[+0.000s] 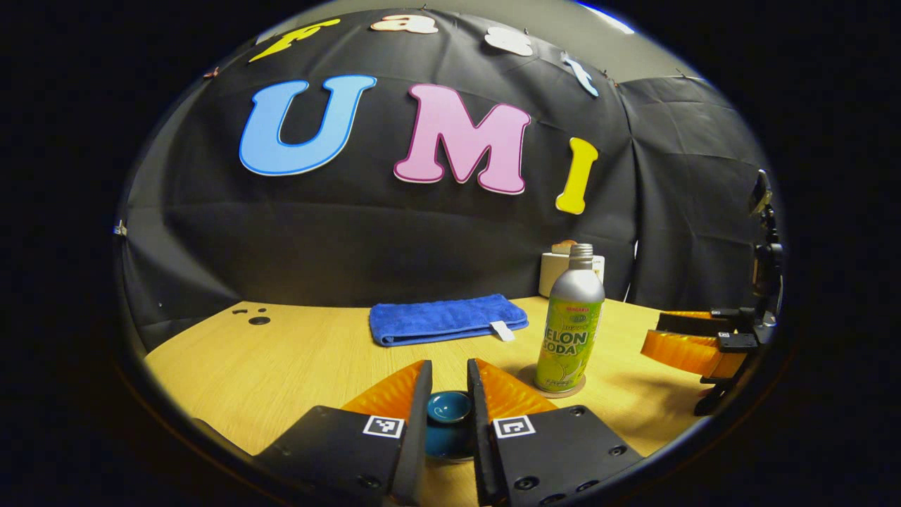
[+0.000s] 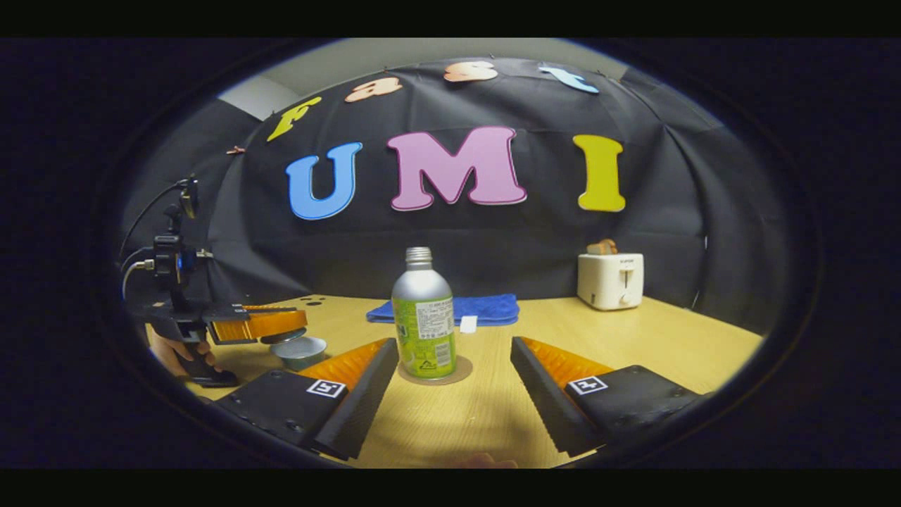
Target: Open the teacup lid with one hand, grasp the water bottle and pour water into the teacup with the other hand; after pouring, place the water bottle on the coaster and then close the teacup lid.
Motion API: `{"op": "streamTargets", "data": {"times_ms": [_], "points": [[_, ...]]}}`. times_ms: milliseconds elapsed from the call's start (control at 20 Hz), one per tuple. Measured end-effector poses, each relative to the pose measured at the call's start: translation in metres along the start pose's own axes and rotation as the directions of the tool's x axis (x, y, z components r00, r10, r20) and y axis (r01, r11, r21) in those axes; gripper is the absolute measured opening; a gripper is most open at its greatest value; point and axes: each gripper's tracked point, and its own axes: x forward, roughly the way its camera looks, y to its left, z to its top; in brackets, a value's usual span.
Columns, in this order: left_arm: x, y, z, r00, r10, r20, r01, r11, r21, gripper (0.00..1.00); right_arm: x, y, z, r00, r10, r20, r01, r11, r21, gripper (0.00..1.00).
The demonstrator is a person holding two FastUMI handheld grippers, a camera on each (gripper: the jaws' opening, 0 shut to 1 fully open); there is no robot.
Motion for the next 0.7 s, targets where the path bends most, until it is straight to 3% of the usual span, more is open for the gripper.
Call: {"op": "streamTargets", "data": {"times_ms": [250,700], "points": [[0.004,0.002,-0.008,0.999,0.034,-0.037,-0.033,0.999,0.032,0.34,-0.002,0.01,-0.002,1.0,0.023,0.004,-0.023,1.0,0.014,0.98],[0.012,-0.011,-0.018,0.995,0.003,-0.104,0.004,0.998,0.065,0.33,-0.002,0.01,-0.003,1.0,0.021,0.002,-0.021,1.0,0.013,0.98]]}}
